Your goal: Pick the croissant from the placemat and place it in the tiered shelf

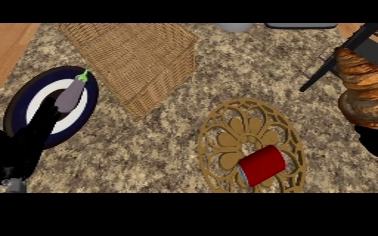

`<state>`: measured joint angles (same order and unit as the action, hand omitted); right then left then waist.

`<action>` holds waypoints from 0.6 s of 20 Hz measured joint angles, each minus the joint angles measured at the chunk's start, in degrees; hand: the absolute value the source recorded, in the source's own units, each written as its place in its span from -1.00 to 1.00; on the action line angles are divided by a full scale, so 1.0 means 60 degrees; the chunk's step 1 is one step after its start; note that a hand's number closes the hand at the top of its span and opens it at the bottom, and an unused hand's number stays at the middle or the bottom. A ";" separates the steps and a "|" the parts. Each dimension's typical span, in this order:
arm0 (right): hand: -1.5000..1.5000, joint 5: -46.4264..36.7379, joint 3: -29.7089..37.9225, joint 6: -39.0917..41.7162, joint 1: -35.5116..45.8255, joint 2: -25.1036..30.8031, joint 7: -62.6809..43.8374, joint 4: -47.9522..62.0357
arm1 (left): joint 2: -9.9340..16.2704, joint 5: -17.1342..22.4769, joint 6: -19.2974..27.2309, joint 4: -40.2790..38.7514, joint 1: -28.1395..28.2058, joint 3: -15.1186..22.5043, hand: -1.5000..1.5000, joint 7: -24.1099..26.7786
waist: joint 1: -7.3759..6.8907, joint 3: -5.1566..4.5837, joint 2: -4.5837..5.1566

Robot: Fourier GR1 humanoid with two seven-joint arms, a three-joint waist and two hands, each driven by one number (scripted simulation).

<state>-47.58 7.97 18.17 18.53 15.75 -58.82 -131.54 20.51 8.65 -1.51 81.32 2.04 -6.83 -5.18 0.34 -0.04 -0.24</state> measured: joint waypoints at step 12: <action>1.00 0.0210 0.1640 0.1308 0.2268 0.1965 -0.0024 0.0583 | -0.0084 -0.0203 -0.0022 0.0037 -0.0148 -0.0090 0.00 -0.0069 | -0.0001 -0.0015 -0.0003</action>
<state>-46.31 17.82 26.02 32.14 27.54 -58.96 -128.04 20.00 7.43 -1.64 81.54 1.15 -7.37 -5.60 0.34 -0.14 -0.26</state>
